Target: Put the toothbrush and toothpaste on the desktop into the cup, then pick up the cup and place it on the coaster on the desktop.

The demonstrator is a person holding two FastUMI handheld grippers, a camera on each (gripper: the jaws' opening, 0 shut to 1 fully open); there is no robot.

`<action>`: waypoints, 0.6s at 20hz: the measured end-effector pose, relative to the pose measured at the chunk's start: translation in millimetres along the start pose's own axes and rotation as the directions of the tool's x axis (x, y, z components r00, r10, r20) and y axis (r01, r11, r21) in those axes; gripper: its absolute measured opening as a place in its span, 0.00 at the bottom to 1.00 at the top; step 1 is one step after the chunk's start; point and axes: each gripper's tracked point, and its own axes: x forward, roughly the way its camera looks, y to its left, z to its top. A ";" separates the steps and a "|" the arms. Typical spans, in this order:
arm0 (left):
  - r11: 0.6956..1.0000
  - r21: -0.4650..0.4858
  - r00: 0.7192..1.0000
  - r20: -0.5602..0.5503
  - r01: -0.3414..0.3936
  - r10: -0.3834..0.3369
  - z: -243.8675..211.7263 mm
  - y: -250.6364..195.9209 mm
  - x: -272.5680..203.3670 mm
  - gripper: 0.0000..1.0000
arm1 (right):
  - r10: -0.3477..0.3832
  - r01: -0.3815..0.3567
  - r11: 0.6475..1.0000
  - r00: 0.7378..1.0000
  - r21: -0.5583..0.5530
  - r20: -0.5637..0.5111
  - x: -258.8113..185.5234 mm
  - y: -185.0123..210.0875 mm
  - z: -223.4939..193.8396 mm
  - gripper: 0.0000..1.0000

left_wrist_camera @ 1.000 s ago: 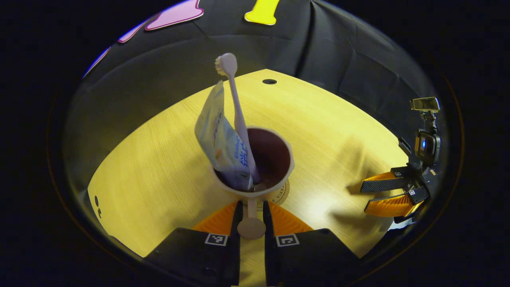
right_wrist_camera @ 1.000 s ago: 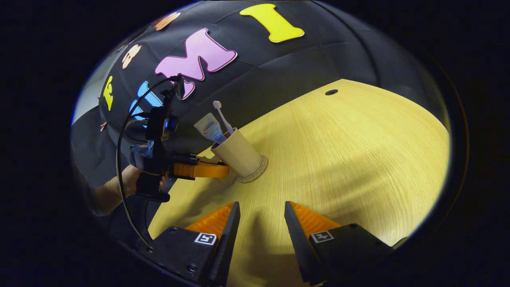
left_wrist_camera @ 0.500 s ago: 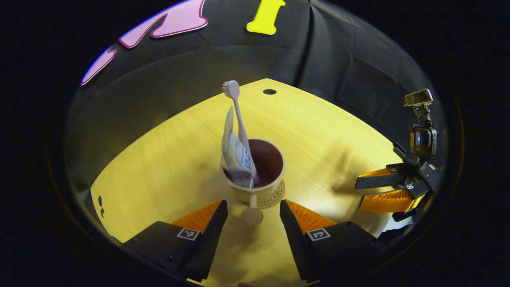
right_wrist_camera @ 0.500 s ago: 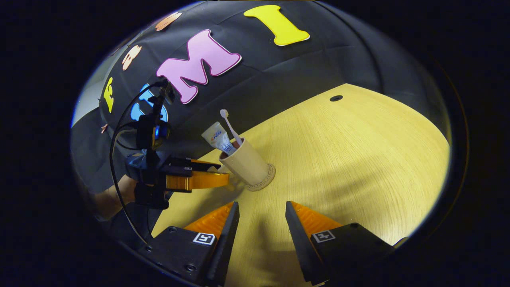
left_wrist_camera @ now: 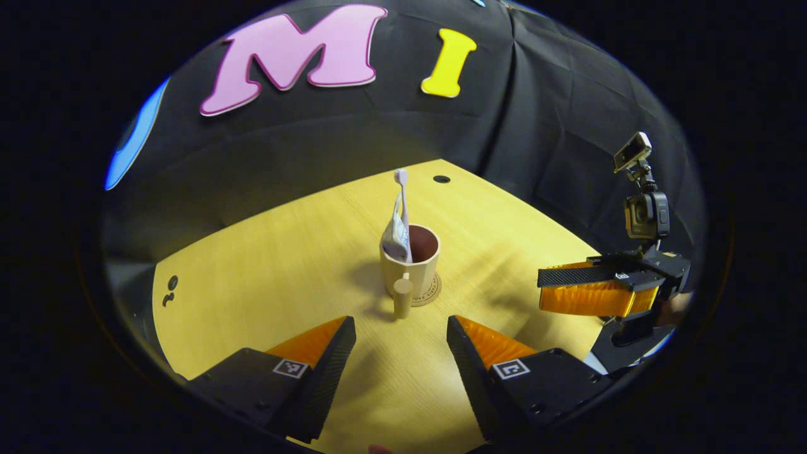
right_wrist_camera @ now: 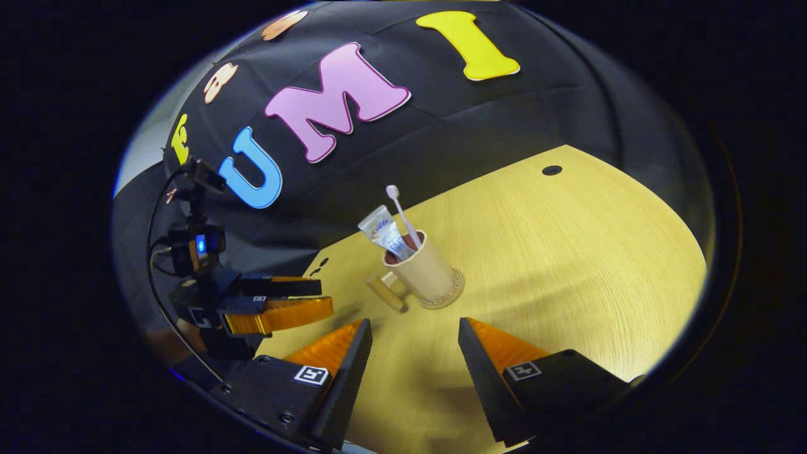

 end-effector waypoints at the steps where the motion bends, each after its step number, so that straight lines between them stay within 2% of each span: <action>1: 1.000 -0.012 1.000 0.018 -0.009 0.009 0.9 1.3 -10.9 0.90 | 0.004 -0.004 1.000 1.000 -0.008 0.000 -3.2 6.2 1.9 0.86; 2: 0.999 -0.026 0.999 0.033 -0.018 0.019 -1.9 3.6 -18.4 0.90 | 0.004 -0.004 1.000 1.000 -0.016 -0.001 -5.7 12.2 4.7 0.86; 3: 0.999 -0.044 0.999 0.043 -0.022 0.024 -3.1 4.8 -27.7 0.90 | 0.008 -0.008 1.000 1.000 -0.022 -0.002 -9.9 18.9 6.4 0.70; 4: 0.998 -0.064 0.998 0.050 -0.024 0.027 -4.4 3.0 -39.7 0.90 | 0.008 -0.008 1.000 1.000 -0.026 -0.003 -13.0 25.0 8.7 0.70; 5: 0.996 -0.089 0.998 0.051 -0.018 0.023 -6.9 0.0 -50.1 0.90 | 0.011 -0.011 1.000 1.000 -0.028 -0.002 -17.3 31.6 9.6 0.86; 8: 0.985 -0.173 0.998 0.064 -0.010 0.021 -11.6 -6.6 -69.1 0.91 | 0.024 -0.024 0.999 1.000 -0.047 -0.002 -31.7 52.9 11.5 0.89; 12: 0.974 -0.220 0.994 0.084 -0.050 0.070 -17.4 -4.6 -97.8 0.94 | 0.036 -0.037 0.997 0.999 -0.074 -0.011 -47.1 81.9 3.2 0.90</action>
